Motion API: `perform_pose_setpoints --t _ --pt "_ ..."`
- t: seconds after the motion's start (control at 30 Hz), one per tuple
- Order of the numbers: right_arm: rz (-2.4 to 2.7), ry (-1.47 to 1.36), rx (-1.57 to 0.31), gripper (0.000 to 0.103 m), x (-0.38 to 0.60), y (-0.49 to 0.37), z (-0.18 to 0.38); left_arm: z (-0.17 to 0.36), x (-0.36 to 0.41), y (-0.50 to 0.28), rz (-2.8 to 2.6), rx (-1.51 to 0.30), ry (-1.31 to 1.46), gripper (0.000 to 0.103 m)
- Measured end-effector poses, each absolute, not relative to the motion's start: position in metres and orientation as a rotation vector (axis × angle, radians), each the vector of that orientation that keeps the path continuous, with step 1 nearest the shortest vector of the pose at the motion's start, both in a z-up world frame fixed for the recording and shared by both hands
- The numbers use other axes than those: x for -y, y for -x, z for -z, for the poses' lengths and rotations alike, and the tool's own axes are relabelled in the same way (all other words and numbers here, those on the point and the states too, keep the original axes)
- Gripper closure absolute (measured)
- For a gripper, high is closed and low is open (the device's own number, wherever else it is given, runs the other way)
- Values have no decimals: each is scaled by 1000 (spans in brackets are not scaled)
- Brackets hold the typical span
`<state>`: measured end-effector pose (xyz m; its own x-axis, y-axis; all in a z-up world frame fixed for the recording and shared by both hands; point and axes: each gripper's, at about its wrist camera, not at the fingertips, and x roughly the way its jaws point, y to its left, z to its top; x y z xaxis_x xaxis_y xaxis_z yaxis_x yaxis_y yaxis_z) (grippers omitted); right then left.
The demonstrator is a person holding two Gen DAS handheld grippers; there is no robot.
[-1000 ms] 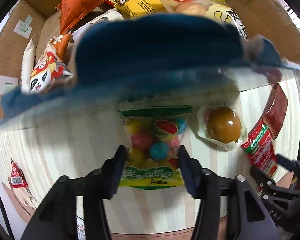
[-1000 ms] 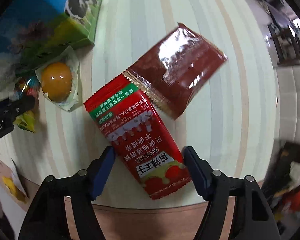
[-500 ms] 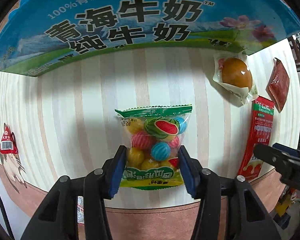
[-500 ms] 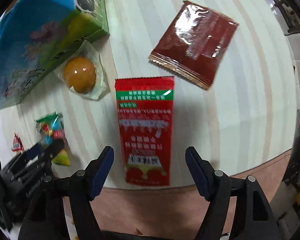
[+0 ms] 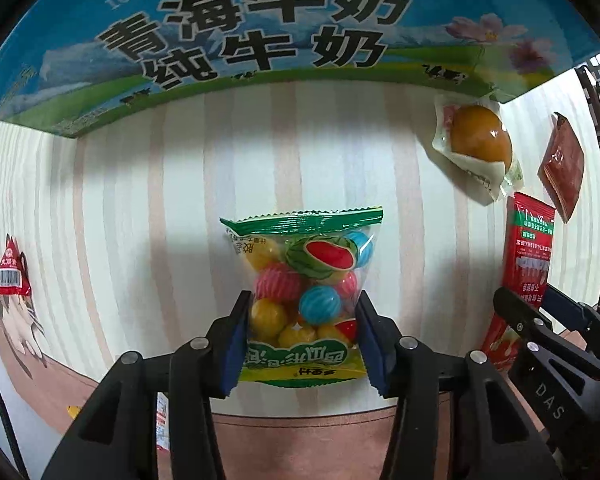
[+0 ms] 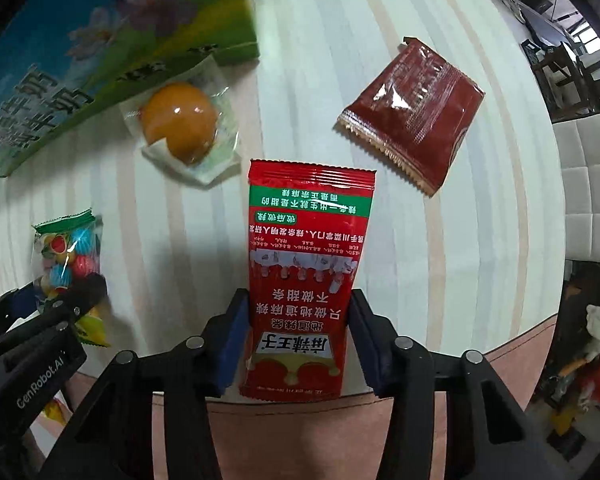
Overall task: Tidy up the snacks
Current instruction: 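Carry both packets into the box and open both tools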
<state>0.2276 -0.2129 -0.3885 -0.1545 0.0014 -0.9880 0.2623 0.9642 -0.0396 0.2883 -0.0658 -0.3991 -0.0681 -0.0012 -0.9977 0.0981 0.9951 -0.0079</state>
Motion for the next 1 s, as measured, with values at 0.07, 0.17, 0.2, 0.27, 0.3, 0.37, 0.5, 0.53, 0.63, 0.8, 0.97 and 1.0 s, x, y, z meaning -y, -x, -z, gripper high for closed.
perform_pose_setpoints --t 0.07,0.17,0.2,0.27,0.3,0.37,0.5,0.53,0.63,0.8,0.97,1.0 --pt "217 -217 -1715 56 212 -224 389 401 64 -282 83 -1641 -70 57" --pt "206 -258 -1718 57 215 -214 388 401 57 -274 87 -1646 -62 57" --pt "202 -284 -1721 57 220 -209 385 401 55 -269 89 -1645 -59 57" --pt "192 -314 -1717 58 223 -200 381 400 53 -259 94 -1643 -59 58" --pt "186 -319 -1712 58 219 -192 380 398 51 -255 97 -1642 -56 58" --pt "172 -330 -1702 58 222 -183 371 393 47 -248 105 -1636 -47 58" --pt "122 -346 -1668 58 216 -176 348 376 40 -239 119 -1608 -39 58" --pt "110 -346 -1655 58 214 -176 340 369 38 -236 124 -1596 -37 58" --pt "68 -350 -1618 58 209 -177 315 348 29 -230 146 -1564 -19 58" --pt "1 -362 -1550 58 199 -187 263 300 15 -231 180 -1482 20 58" --pt "-68 -375 -1460 58 182 -215 209 245 10 -263 215 -1408 60 58" --pt "-77 -380 -1442 58 182 -224 200 237 11 -272 221 -1403 68 58"
